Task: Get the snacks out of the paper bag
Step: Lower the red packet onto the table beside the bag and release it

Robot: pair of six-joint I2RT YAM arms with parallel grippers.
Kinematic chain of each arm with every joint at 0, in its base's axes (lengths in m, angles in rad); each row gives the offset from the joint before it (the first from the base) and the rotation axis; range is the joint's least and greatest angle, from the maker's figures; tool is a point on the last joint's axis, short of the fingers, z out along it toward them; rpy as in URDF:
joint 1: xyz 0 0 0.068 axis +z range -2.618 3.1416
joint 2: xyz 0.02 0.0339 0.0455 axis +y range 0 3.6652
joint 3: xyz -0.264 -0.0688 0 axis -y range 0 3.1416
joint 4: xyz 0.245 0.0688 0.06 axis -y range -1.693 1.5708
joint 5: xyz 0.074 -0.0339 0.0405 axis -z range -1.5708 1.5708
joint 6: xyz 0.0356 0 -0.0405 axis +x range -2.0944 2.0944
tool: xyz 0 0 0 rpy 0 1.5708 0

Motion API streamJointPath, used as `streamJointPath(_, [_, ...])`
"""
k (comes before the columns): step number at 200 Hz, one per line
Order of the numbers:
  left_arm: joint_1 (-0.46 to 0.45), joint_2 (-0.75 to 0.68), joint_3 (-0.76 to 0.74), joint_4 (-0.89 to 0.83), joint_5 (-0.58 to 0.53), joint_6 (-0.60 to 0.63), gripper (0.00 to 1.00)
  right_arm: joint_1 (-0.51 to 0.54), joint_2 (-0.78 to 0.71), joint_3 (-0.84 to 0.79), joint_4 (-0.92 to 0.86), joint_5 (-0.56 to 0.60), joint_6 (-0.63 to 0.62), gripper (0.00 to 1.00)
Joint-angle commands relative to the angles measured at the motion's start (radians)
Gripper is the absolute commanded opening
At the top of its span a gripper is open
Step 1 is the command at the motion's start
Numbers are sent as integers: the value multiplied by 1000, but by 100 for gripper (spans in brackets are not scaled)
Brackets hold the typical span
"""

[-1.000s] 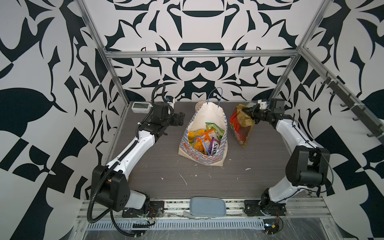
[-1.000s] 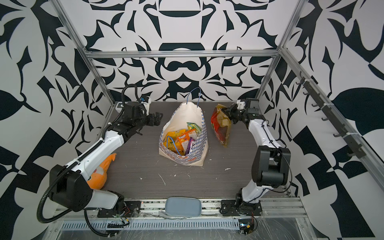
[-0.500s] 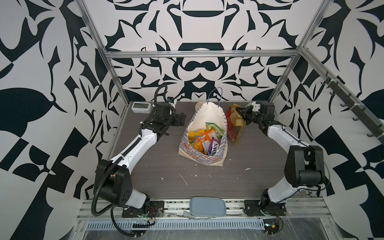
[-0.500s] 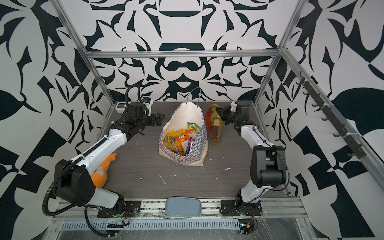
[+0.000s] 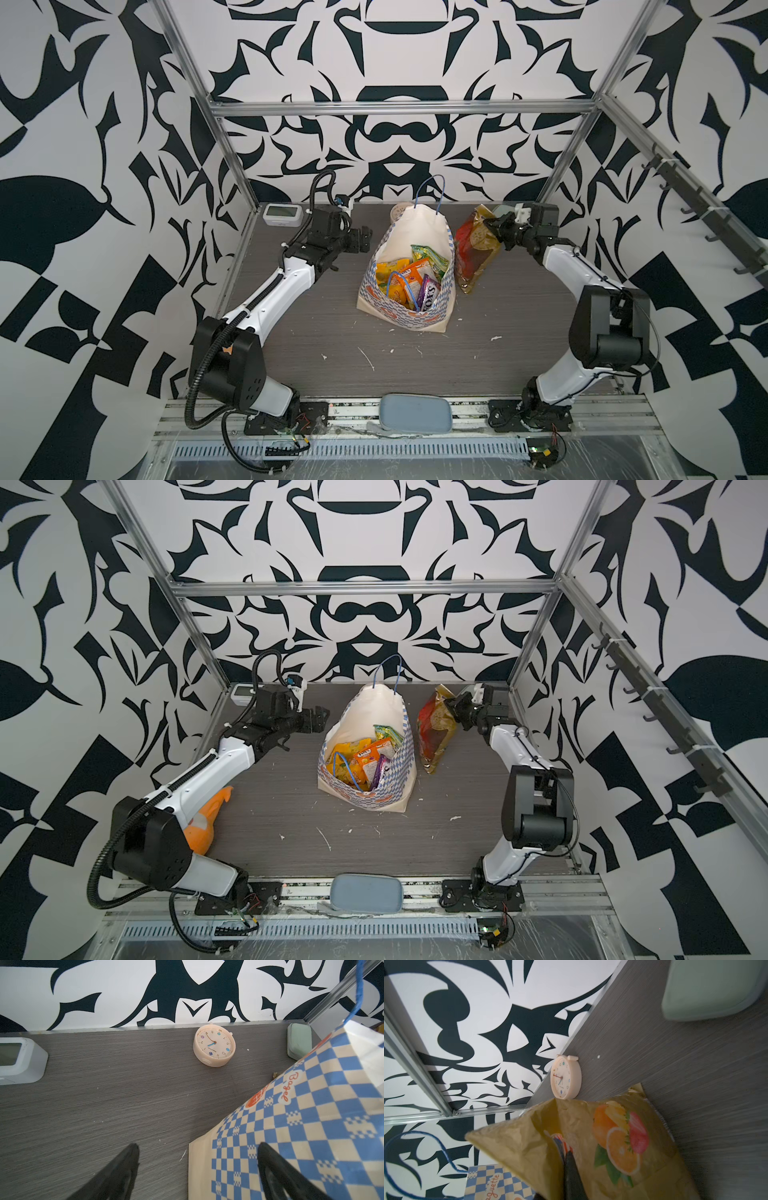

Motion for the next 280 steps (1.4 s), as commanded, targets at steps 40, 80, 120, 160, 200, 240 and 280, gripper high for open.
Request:
streamJointPath(40, [3, 13, 34, -15, 19, 3, 92, -117, 81, 185, -296, -100, -346, 32])
streamJointPath(80, [2, 6, 35, -29, 20, 2, 92, -177, 137, 274, -384, -146, -406, 39])
streamJointPath(120, [2, 8, 30, -25, 20, -3, 92, -224, 169, 337, -436, -145, -447, 49])
streamJointPath(160, [2, 18, 35, -26, 25, -10, 92, -259, 254, 404, -485, -129, -487, 43])
streamJointPath(200, [3, 2, 22, -31, 20, -14, 91, -262, 276, 489, -577, -29, -519, 41])
streamJointPath(240, [2, -3, 4, -13, 9, -23, 91, -256, 197, 613, -713, 281, -558, 44])
streamJointPath(280, [2, 6, 16, -6, 16, -37, 91, -166, 102, 633, -771, 334, -579, 44])
